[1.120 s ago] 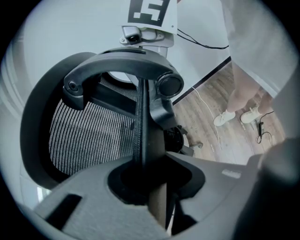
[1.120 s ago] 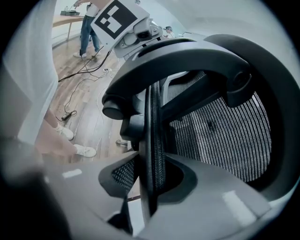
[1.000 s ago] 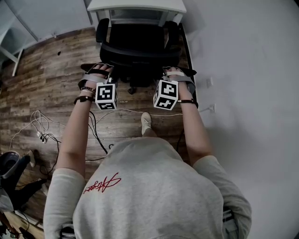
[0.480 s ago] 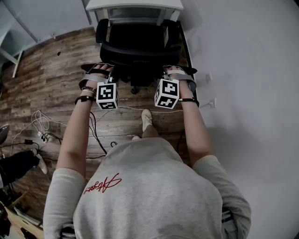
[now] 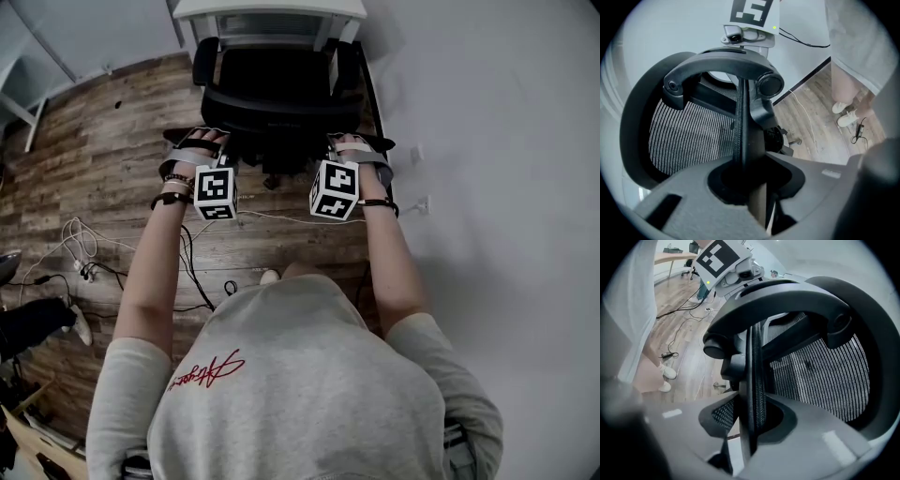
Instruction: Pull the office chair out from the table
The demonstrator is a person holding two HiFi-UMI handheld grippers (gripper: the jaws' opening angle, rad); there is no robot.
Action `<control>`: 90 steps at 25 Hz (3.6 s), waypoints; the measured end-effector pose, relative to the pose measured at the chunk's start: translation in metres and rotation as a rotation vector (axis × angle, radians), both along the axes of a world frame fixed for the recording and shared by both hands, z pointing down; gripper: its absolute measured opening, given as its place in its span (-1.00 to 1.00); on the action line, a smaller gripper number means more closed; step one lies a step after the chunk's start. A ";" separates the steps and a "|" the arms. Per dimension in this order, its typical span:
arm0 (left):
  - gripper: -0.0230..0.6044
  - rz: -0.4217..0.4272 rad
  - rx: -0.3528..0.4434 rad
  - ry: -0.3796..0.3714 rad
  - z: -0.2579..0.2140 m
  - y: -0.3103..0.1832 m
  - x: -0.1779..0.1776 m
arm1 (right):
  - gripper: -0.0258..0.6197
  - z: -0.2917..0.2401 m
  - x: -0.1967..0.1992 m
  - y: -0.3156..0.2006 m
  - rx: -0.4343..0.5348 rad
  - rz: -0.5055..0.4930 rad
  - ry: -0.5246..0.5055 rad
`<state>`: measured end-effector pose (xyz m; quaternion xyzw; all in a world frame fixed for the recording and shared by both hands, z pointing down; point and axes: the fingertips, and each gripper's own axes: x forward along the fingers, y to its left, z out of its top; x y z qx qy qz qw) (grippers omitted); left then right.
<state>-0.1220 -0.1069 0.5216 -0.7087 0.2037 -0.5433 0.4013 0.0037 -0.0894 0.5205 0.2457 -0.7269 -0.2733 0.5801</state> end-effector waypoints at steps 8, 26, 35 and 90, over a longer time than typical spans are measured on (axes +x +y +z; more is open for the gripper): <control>-0.63 -0.006 -0.004 0.001 -0.008 0.014 0.003 | -0.62 -0.005 0.003 0.014 -0.009 -0.001 0.004; -0.63 -0.021 -0.010 -0.003 -0.004 0.049 0.016 | -0.62 -0.002 0.018 0.047 -0.017 -0.011 0.005; -0.63 -0.026 -0.030 -0.001 -0.002 0.058 0.019 | -0.62 -0.002 0.020 0.055 -0.029 -0.008 0.005; -0.63 -0.065 -0.034 0.007 -0.002 0.153 0.041 | -0.62 -0.007 0.039 0.145 -0.007 -0.061 -0.001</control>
